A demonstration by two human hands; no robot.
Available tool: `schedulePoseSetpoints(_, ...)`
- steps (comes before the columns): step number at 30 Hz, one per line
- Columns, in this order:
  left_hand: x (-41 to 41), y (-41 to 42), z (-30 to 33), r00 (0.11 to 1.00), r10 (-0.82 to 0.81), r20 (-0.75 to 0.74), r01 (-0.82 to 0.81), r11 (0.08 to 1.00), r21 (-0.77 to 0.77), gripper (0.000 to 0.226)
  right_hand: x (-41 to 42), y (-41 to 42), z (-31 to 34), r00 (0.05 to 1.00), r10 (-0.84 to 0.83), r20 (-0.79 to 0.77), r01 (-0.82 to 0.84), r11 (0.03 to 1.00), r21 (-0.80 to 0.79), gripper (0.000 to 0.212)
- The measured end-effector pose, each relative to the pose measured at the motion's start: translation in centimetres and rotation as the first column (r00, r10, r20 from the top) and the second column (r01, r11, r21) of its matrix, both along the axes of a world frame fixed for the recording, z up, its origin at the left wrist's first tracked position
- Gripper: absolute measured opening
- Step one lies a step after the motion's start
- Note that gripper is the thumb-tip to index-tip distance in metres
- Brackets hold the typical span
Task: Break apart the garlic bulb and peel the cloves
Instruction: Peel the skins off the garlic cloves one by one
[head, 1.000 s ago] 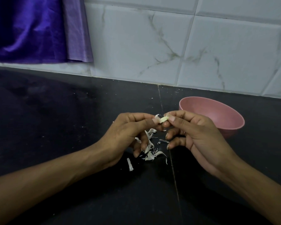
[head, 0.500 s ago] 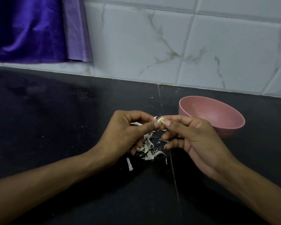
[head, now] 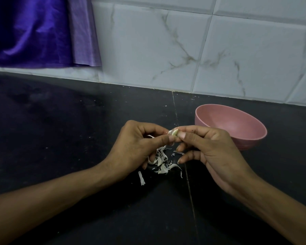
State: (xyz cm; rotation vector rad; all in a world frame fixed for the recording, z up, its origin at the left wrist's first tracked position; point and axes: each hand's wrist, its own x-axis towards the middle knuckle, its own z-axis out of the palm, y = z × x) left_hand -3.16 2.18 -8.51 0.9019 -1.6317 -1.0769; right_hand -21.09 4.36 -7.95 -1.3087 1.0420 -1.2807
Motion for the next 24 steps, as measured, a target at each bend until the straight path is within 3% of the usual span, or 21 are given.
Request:
schedulePoseSetpoints(11,-0.02,-0.28,0.19,0.988,-0.105,-0.116,0.128,0.968,0.215,0.011,-0.27,-0.06,0.14,1.000,-0.010,-0.007,0.010,1.000,-0.027,0.016)
schedulePoseSetpoints(18,-0.11,0.14,0.54,0.994,-0.096,-0.056,0.104,0.982,0.160,0.017,-0.39,0.17,0.65,0.996,-0.047,-0.074,0.036,0.989,-0.144,0.020)
schedulePoseSetpoints(24,-0.33,0.12,0.57,0.997,-0.072,-0.005,0.072,0.991,0.111,0.025,-0.65,0.13,0.84,0.947,-0.129,-0.295,0.035,0.952,-0.305,0.015)
